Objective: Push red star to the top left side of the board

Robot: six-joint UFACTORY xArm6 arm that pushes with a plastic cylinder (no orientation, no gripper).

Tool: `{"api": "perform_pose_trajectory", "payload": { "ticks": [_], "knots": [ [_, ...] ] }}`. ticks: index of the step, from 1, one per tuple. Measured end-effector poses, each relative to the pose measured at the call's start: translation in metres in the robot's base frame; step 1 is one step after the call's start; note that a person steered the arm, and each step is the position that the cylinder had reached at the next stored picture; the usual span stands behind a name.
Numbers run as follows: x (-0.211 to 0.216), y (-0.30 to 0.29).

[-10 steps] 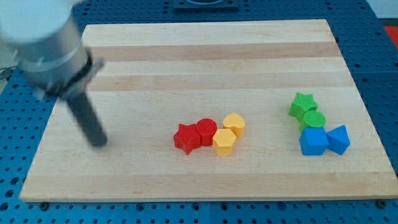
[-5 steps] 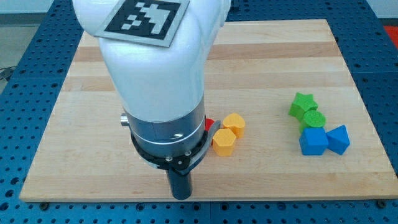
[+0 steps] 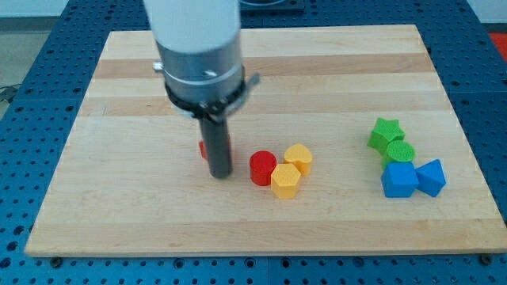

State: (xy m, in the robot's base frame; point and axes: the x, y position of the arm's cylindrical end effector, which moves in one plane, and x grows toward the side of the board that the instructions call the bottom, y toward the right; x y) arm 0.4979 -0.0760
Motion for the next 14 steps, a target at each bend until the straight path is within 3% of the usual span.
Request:
{"api": "perform_pose_trajectory", "payload": {
  "ticks": [2,3,5,6,8,12,14],
  "knots": [
    [-0.115,-0.039],
    [-0.125,-0.039],
    [-0.031,-0.007],
    [-0.058,0.043],
    [-0.129,0.024],
    [-0.170,-0.065],
    [-0.173,-0.075]
  ]
}}
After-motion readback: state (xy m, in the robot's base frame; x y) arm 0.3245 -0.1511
